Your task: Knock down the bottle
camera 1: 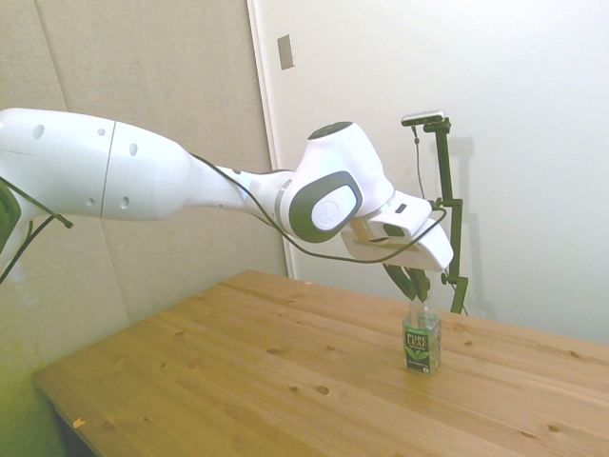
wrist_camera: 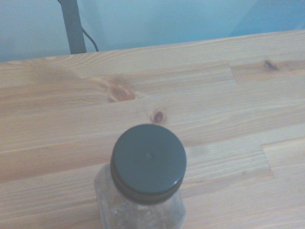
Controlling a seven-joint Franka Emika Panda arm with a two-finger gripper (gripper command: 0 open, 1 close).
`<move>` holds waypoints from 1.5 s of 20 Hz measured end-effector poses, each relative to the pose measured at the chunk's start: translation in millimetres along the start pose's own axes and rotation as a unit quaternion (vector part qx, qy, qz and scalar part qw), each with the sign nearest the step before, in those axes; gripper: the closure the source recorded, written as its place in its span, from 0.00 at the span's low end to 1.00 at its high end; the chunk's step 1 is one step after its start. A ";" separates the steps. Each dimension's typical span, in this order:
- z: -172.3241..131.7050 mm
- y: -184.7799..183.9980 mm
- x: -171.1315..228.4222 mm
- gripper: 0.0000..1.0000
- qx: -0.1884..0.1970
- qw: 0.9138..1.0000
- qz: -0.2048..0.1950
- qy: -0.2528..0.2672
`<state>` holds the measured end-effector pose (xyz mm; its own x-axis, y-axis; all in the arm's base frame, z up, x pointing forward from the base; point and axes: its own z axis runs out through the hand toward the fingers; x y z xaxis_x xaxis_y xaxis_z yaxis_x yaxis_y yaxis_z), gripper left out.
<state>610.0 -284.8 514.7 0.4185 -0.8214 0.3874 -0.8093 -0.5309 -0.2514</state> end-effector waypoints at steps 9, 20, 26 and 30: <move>15.8 -31.2 -1.6 1.00 0.003 1.000 0.012 0.006; 38.2 -76.5 10.8 1.00 -0.003 0.998 0.048 0.028; 62.4 -90.9 25.3 1.00 -0.010 0.997 0.068 0.036; 73.7 -99.6 27.1 1.00 -0.008 0.996 0.074 0.041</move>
<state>732.3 -269.5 484.9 0.2588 -0.8706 0.4185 -0.8667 -0.4006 -0.2973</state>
